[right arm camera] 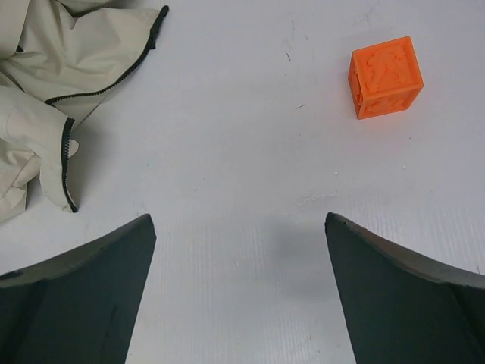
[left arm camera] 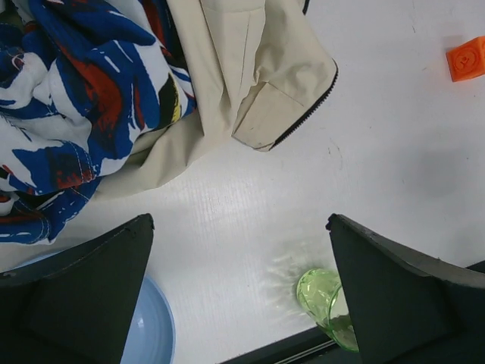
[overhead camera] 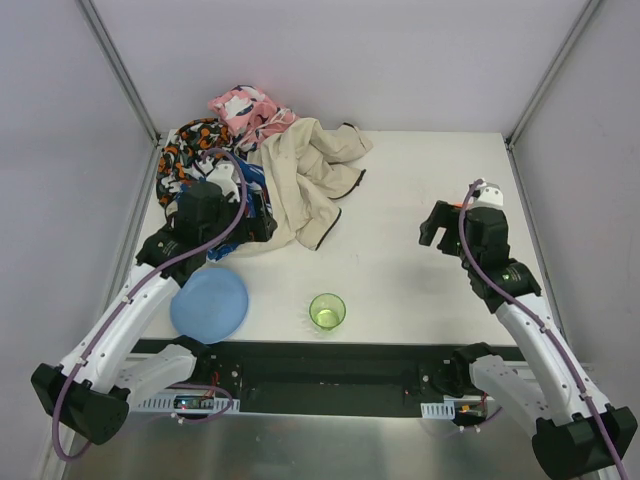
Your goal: Pick out a specific cloth from the pile
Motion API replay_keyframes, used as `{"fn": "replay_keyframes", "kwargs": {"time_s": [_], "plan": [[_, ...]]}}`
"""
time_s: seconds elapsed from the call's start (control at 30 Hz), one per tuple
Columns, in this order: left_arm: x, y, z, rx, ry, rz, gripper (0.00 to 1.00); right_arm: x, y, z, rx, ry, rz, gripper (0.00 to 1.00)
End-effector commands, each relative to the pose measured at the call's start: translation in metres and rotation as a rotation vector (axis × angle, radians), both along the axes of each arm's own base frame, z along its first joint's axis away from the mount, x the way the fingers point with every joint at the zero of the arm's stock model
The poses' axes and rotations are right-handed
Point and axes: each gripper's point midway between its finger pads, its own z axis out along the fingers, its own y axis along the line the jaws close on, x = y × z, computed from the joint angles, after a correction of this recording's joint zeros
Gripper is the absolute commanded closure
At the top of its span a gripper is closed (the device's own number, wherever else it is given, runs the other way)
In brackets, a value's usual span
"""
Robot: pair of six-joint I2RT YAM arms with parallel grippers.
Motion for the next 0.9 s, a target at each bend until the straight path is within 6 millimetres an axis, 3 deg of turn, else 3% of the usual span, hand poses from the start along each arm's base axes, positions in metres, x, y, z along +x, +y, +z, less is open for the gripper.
{"fn": "replay_keyframes", "kwargs": {"time_s": [0.0, 0.2, 0.33, 0.4, 0.6, 0.7, 0.87], "plan": [[0.002, 0.003, 0.009, 0.066, -0.069, -0.014, 0.01, 0.005, 0.000, 0.013, 0.000, -0.075, 0.007, 0.04], [0.011, -0.001, 0.013, 0.250, -0.156, -0.107, 0.01, 0.005, 0.018, 0.016, 0.011, -0.132, 0.131, 0.04], [0.042, 0.003, 0.014, 0.442, -0.192, -0.136, 0.01, 0.002, 0.024, 0.016, -0.011, -0.138, 0.192, 0.04], [0.062, 0.007, 0.005, 0.543, -0.171, -0.123, 0.01, 0.002, 0.026, 0.016, -0.011, -0.139, 0.207, 0.04], [0.106, -0.010, -0.039, 0.643, -0.060, -0.189, 0.01, 0.004, 0.027, 0.009, -0.023, -0.116, 0.218, 0.04], [0.125, -0.010, -0.071, 0.656, 0.028, -0.185, 0.01, 0.005, 0.028, 0.007, -0.028, -0.105, 0.226, 0.04], [0.133, -0.015, -0.117, 0.572, 0.180, -0.214, 0.01, 0.008, 0.029, 0.001, -0.042, -0.081, 0.230, 0.05]]}}
